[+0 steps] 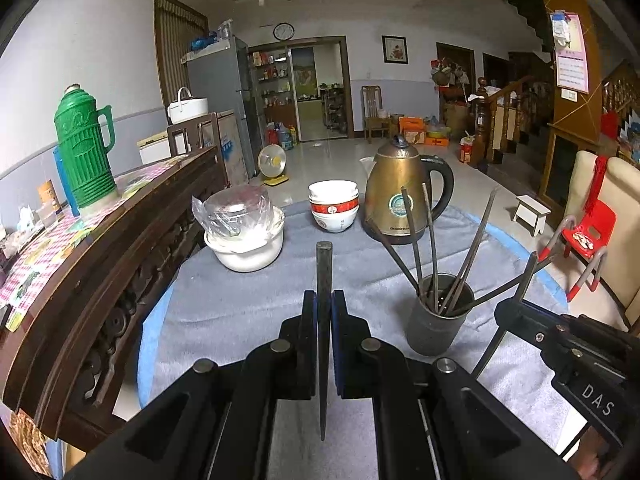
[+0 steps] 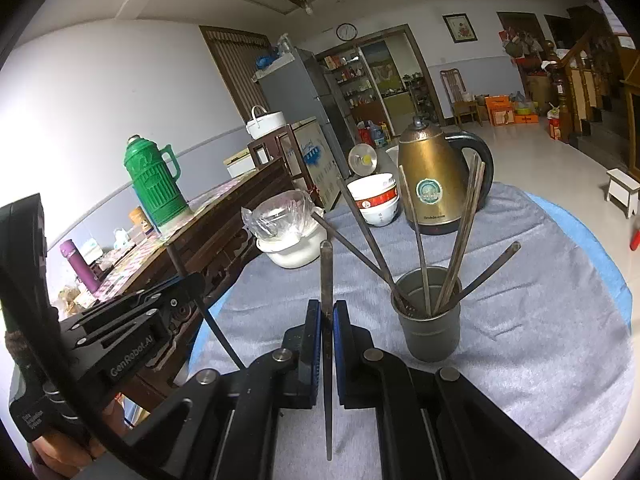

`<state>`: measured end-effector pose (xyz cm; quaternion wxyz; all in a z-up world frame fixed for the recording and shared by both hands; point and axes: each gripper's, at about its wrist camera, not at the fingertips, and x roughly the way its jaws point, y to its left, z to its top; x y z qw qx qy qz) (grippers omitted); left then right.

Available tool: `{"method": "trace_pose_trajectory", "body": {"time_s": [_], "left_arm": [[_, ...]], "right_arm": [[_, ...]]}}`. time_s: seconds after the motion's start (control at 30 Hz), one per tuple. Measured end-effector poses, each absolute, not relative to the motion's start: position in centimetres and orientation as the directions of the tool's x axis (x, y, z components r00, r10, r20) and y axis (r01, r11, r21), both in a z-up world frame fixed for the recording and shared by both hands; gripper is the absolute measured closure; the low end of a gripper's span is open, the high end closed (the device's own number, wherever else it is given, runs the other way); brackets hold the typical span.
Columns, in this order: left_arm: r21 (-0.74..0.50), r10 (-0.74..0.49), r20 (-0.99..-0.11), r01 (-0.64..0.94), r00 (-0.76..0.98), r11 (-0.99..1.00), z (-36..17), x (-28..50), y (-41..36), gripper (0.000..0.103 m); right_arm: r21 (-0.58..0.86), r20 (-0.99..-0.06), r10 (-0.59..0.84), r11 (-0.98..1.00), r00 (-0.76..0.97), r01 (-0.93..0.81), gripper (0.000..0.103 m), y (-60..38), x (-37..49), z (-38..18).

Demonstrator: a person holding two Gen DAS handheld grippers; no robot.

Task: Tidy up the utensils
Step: 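Carry both upright chopsticks above the grey holder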

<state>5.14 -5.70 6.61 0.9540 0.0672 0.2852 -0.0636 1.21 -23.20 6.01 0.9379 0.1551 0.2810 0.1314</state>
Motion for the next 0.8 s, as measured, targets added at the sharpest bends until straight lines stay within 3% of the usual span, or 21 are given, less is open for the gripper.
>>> {"method": "trace_pose_trajectory", "body": {"time_s": [0.53,0.8], "left_arm": [[0.096,-0.110,-0.533,0.189,0.839,0.977,8.3,5.2,-6.7,0.097],[0.043,-0.181,-0.542,0.242,0.821,0.969,10.2,6.6,-7.1,0.097]], "right_arm": [[0.358,-0.459,0.317,0.921,0.830,-0.153,0.097,-24.4,1.2,7.9],[0.332,-0.446,0.283,0.934,0.849,-0.137,0.097,-25.6,2.0,9.8]]}}
